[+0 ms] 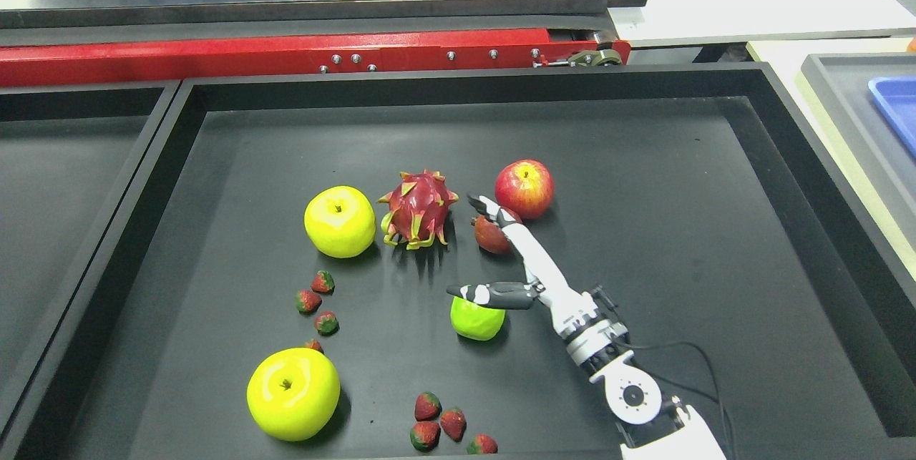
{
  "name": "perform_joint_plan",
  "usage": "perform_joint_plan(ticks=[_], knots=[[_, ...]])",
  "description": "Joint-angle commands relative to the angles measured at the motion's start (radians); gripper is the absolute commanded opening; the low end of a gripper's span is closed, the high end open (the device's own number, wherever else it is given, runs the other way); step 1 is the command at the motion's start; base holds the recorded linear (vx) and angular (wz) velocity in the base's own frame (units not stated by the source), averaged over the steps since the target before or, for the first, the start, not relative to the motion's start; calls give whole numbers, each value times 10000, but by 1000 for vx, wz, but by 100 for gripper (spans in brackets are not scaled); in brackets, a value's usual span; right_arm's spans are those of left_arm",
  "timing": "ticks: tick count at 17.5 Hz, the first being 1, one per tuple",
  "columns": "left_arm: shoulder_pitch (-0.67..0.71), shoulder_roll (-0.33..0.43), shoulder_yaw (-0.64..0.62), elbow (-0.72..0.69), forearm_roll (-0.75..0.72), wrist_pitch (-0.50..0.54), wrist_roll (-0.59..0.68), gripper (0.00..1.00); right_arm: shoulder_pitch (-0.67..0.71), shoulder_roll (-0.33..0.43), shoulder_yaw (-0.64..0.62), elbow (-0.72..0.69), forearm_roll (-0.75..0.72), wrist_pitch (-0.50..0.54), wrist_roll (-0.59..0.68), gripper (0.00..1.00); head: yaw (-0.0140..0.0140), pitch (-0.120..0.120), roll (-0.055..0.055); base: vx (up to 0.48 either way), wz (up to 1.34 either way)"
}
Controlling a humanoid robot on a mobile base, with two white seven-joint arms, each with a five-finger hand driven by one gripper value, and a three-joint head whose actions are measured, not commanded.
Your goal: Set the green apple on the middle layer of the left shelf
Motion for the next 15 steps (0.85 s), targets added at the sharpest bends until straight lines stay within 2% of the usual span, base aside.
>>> perform_joint_plan(ticks=[1, 5, 15], knots=[[0, 175, 0, -6, 0, 8, 3, 100, 1479, -77, -1603, 181, -3102, -798, 12, 100, 0, 0, 0, -4, -18], [0, 175, 0, -6, 0, 8, 3, 100, 1942, -77, -1603, -18, -3366, -907, 27, 100, 0, 0, 0, -1, -4], [0, 175, 0, -6, 0, 8, 3, 100, 1958, -77, -1296, -95, -3366, -784, 28, 100, 0, 0, 0, 0, 0]])
